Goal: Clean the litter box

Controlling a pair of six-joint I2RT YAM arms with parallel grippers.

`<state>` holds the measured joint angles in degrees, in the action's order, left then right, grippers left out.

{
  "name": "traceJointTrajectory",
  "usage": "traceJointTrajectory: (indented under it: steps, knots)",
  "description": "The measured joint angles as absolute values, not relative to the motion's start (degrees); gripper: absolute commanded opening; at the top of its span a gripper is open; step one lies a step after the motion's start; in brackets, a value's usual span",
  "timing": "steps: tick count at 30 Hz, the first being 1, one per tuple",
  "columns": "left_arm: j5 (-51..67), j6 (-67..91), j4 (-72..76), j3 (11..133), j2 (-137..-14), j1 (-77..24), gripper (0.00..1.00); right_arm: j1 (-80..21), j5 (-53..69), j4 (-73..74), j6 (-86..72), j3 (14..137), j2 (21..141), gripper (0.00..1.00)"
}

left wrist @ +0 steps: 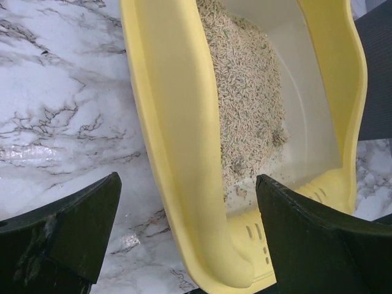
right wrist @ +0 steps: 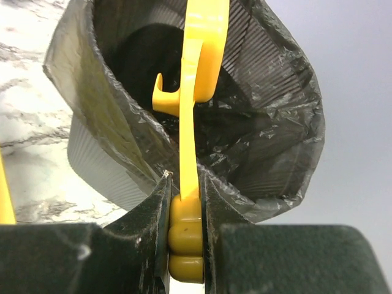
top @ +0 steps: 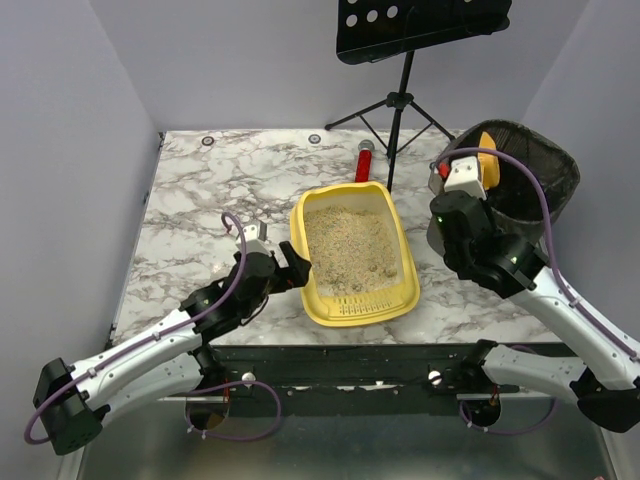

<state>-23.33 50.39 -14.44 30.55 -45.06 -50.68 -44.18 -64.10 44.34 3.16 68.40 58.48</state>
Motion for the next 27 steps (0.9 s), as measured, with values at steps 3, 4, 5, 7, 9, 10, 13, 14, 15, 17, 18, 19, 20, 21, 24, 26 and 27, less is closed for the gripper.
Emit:
traceJointTrajectory:
  steps: [3,4,5,7,9,10,13,14,15,17,18,19,20,21,24,26,27]
  knots:
    - [-24.1,48.9,-15.3,33.0,-46.1,-50.7,0.99,-44.1,-64.1,46.7,3.4,69.2,58.1,0.01]
    - [-24.6,47.8,-15.7,34.2,-46.9,-50.7,0.99,-44.0,-64.2,47.0,3.4,69.5,57.8,0.01]
    - [-25.1,46.9,-15.8,35.2,-47.6,-50.7,0.99,-44.0,-64.4,47.4,3.5,69.9,57.5,0.01]
    - [-26.2,44.4,-16.3,38.4,-49.8,-50.7,0.99,-43.9,-65.1,47.4,3.6,70.7,56.4,0.01]
    - [-27.0,41.3,-16.3,42.2,-52.4,-50.6,0.99,-43.9,-66.0,46.6,4.3,71.0,54.5,0.01]
    - [-27.3,39.4,-16.0,44.4,-54.2,-50.5,0.99,-43.9,-66.5,46.0,4.7,71.1,53.3,0.01]
    - [-25.5,32.0,-14.1,51.3,-60.5,-48.9,0.99,-43.9,-67.1,43.1,5.8,71.1,50.0,0.01]
    - [-24.0,29.3,-13.4,53.4,-63.0,-47.9,0.99,-43.9,-67.2,41.9,6.1,71.1,48.9,0.01]
    - [-22.4,26.5,-12.9,55.7,-65.5,-46.7,0.99,-43.9,-67.2,40.6,6.1,71.1,47.9,0.01]
    - [-18.8,20.8,-11.7,59.7,-70.5,-44.4,0.99,-43.9,-66.9,38.4,5.6,71.1,45.9,0.01]
    - [-16.2,16.5,-11.6,62.1,-73.7,-42.7,0.99,-43.9,-66.3,37.5,4.7,71.1,44.9,0.01]
    - [-13.9,13.6,-11.0,63.7,-75.9,-41.7,0.99,-43.9,-65.3,36.7,3.7,71.1,43.8,0.01]
    - [-11.1,9.5,-10.7,65.5,-78.6,-40.6,0.99,-43.9,-63.9,35.5,2.3,71.0,42.5,0.01]
    - [-8.6,5.8,-10.8,67.3,-81.1,-39.8,0.99,-43.9,-62.1,34.3,1.1,70.7,40.9,0.01]
    - [-1.5,-5.9,-12.7,72.9,-88.3,-38.8,0.99,-43.9,-56.3,30.0,-1.6,68.5,35.9,0.01]
    - [1.2,-11.3,-14.2,76.6,-92.6,-38.8,0.98,-43.8,-51.6,28.1,-3.5,66.4,32.1,0.01]
    - [2.3,-13.6,-15.4,79.0,-94.8,-38.7,0.98,-43.8,-49.3,27.5,-4.6,65.7,30.6,0.01]
